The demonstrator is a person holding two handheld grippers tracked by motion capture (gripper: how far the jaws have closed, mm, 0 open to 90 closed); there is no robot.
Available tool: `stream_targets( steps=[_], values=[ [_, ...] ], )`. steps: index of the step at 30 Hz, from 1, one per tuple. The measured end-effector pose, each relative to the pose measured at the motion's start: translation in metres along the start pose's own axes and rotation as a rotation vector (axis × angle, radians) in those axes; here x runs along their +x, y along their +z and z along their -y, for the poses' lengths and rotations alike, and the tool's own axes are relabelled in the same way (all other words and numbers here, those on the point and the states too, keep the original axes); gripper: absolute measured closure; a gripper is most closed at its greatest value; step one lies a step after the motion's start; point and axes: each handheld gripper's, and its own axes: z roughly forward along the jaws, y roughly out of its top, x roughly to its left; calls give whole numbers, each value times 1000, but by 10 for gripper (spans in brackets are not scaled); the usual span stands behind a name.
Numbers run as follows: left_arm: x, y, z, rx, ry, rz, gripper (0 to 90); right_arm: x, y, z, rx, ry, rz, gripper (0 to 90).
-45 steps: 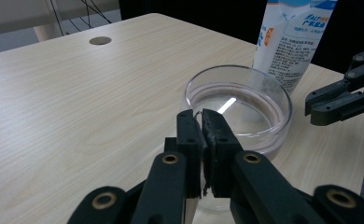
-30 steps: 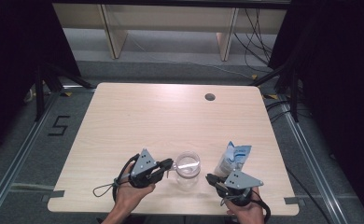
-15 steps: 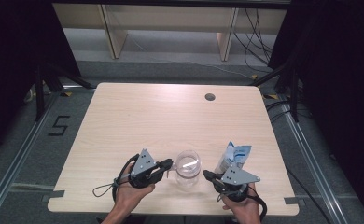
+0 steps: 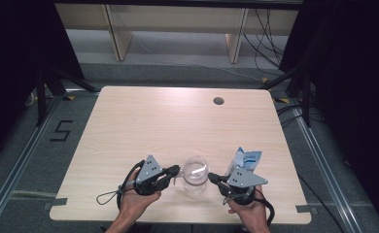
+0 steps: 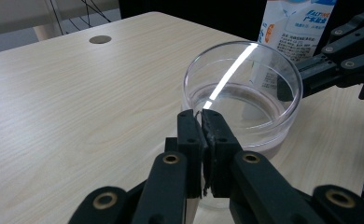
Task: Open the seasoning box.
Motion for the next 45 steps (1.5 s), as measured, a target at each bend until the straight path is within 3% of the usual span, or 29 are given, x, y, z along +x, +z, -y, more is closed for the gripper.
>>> stream_targets(
  steps=[4,9,14,16,18,20,21,22,23,27,34,42,43,45],
  values=[
    [2,1,1,-9,-12,5,847,1,1,-3,-1,1,2,900],
    [9,-5,-1,-36,-60,18,712,2,3,-6,-6,-10,-10,900],
    [10,-15,7,-7,-61,22,550,6,4,-10,-27,0,0,900],
    [10,-18,16,33,-69,6,481,7,3,-14,-22,-14,-16,900],
    [10,-19,21,47,-88,-3,453,8,3,-16,-28,-18,-18,900],
    [12,-22,24,68,-66,-9,428,10,3,-18,-34,-22,-22,900],
    [11,-22,26,67,-80,-15,412,12,4,-19,-38,-11,-11,899],
    [12,-24,27,82,-72,-16,397,12,4,-21,-43,-30,-21,899],
    [11,-25,28,88,-91,-23,379,12,5,-23,-43,-34,-26,899],
    [11,-26,34,132,-78,-13,307,16,8,-27,-55,-35,-38,898],
    [13,-28,42,168,-91,-13,272,22,14,-33,-67,-60,-54,896],
    [14,-29,48,191,-101,-14,262,28,19,-37,-69,-55,-81,896],
    [14,-29,49,191,-123,-11,262,29,20,-37,-65,-64,-89,896],
    [15,-30,50,210,-111,-16,262,30,22,-38,-68,-64,-89,896]
  ],
)
